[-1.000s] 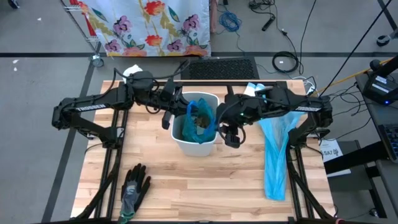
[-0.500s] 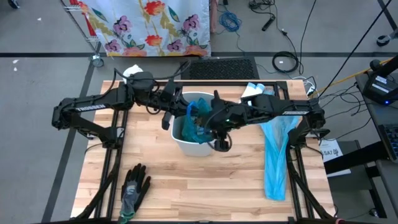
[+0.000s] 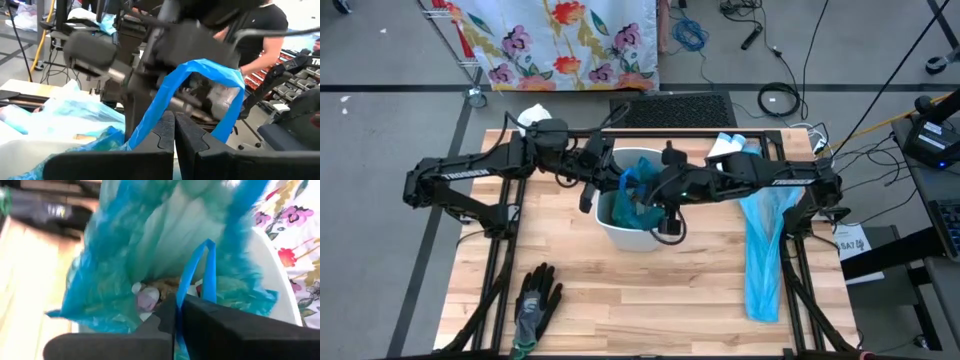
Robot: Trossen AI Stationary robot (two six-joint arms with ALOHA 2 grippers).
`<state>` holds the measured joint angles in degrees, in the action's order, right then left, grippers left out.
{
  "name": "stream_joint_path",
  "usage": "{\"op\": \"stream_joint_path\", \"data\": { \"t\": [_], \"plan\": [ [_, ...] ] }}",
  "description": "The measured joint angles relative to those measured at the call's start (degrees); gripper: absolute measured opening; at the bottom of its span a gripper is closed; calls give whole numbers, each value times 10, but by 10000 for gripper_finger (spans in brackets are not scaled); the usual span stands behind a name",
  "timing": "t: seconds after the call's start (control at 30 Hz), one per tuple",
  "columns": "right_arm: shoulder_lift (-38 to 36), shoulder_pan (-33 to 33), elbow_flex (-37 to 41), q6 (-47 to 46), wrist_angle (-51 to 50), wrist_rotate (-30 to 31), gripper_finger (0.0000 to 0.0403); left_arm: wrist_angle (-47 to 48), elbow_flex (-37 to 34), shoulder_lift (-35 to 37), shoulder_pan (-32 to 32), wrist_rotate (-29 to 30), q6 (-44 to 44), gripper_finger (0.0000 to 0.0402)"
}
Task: Place trash/remove bag and relplace
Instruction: Close the blue trash bag
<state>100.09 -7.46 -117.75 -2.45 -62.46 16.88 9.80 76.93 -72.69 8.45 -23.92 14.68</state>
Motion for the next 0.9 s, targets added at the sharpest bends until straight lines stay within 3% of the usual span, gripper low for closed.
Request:
{"op": "stream_joint_path", "data": {
  "t": [0.37,0.9],
  "plan": [
    [-70,0,0,-29,114,10,1,-2,0,0,0,0,-2,4],
    [-74,16,0,-28,177,-21,0,-44,0,-20,-3,-14,1,4]
  ]
}}
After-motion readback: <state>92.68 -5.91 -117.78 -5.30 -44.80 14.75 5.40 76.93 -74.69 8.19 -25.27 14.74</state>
